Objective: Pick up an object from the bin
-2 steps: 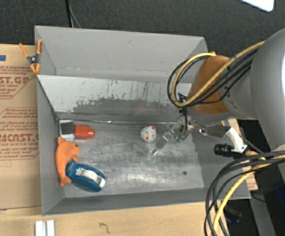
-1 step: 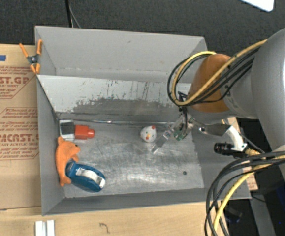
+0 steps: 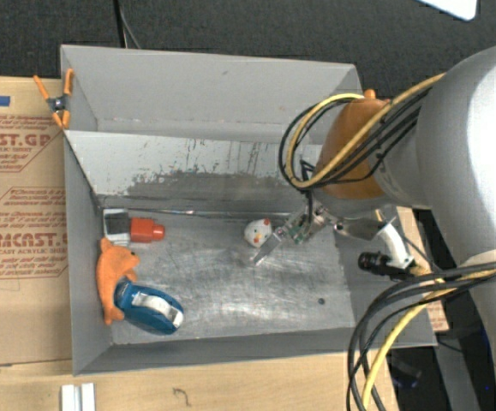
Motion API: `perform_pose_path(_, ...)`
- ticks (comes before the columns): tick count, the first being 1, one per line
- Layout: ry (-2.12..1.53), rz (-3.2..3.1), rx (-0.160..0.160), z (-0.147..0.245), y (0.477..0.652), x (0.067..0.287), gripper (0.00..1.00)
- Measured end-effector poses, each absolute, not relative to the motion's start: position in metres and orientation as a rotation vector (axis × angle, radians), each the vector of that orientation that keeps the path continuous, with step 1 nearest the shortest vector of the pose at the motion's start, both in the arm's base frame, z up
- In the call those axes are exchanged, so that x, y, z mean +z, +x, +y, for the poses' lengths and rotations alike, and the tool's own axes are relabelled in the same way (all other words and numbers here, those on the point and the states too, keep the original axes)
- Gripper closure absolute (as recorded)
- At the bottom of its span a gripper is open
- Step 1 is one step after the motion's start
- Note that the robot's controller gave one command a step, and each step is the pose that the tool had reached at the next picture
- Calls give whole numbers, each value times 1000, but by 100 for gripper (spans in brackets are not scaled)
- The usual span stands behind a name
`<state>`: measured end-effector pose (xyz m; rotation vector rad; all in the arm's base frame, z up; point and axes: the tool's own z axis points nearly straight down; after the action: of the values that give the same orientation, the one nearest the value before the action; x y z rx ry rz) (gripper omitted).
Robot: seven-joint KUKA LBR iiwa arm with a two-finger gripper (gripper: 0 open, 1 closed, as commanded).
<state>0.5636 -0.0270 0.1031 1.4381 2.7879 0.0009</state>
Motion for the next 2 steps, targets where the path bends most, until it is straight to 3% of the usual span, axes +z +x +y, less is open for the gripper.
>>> perform_pose_path(1, 1506, 2759, -1, 11, 572, 79, 0)
perform_pose_path(2, 1449, 2775, 7, 56, 573, 74, 100)
